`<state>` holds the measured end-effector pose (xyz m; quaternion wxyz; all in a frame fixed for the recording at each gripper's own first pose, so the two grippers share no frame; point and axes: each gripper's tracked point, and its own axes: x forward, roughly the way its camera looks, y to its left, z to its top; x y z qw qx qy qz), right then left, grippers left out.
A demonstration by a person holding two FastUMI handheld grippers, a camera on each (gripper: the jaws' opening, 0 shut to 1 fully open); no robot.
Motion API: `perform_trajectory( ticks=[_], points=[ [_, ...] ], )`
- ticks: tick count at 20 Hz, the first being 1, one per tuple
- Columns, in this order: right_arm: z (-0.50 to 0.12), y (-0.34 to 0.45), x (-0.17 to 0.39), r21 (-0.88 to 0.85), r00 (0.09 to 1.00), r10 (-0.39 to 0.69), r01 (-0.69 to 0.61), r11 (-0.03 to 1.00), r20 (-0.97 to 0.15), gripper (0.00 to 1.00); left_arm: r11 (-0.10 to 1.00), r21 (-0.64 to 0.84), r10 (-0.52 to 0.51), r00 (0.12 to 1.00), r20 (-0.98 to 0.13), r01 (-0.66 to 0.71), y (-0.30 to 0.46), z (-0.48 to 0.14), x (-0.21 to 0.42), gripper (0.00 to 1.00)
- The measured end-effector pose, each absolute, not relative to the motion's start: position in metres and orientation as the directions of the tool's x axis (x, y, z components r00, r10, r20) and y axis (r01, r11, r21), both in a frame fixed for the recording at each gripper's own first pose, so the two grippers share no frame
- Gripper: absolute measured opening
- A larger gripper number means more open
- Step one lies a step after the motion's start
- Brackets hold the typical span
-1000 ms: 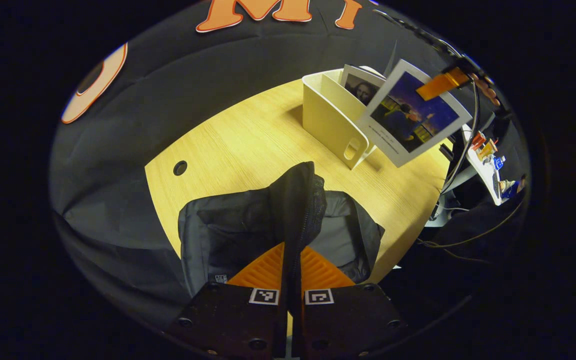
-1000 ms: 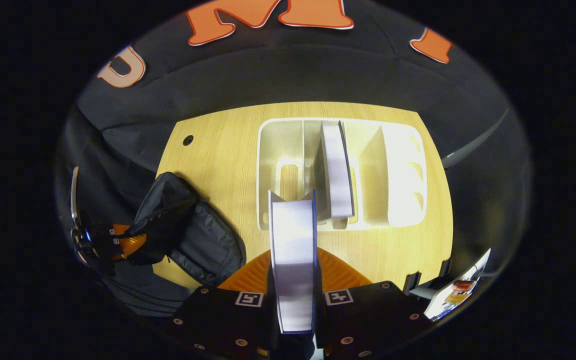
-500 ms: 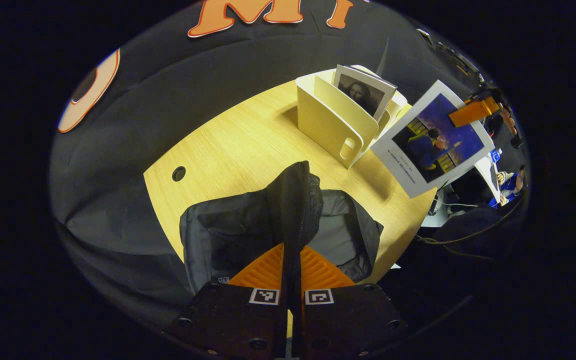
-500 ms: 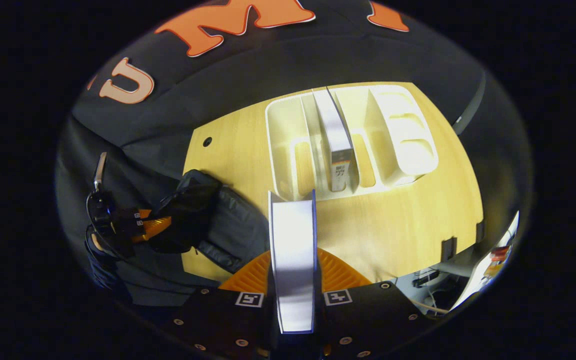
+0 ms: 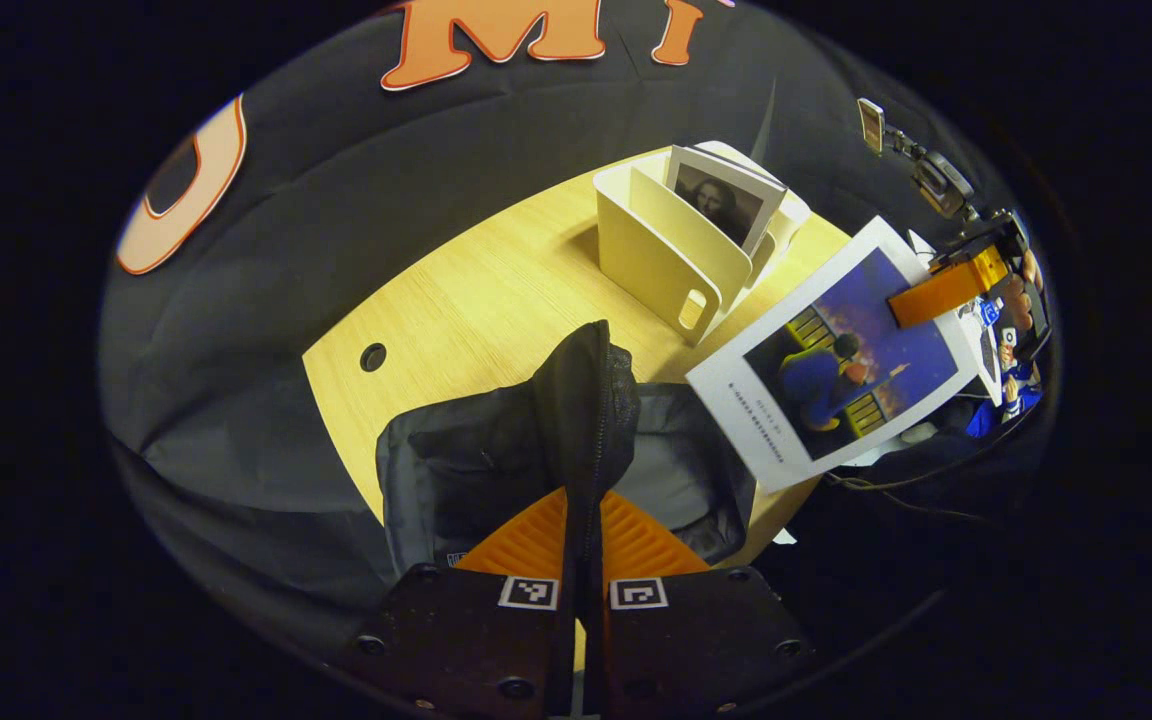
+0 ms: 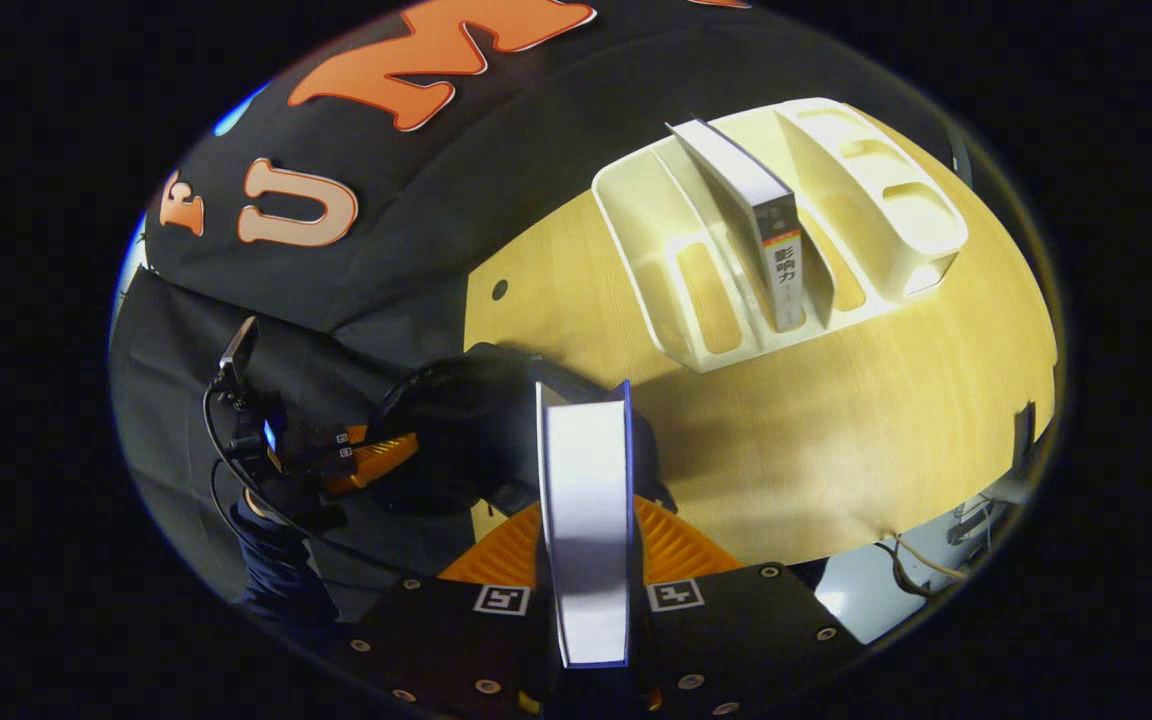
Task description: Open the schoolbag, grab two books from the bookshelf and put them into the schoolbag.
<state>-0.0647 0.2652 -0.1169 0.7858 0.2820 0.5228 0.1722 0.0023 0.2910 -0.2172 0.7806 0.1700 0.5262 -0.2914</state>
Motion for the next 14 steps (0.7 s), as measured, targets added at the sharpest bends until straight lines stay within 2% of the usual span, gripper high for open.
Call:
perform_trajectory(
  ticks=[6,10,14],
  points=[
    [-0.139,0.322,-0.047,0.720,0.403,0.657,0.004,0.694,-0.636,0.27,0.771,-0.042,-0.284,0.285,-0.915,0.635,0.289,-0.218,0.004,0.05],
    [-0.168,0.359,-0.039,0.793,0.401,0.717,0.042,0.608,-0.571,0.27,0.785,-0.062,-0.307,0.299,-0.904,0.617,0.280,-0.217,0.004,0.05],
    [-0.192,0.389,-0.029,0.819,0.417,0.735,0.042,0.572,-0.534,0.26,0.790,-0.084,-0.324,0.297,-0.898,0.608,0.274,-0.217,0.004,0.05]
  ],
)
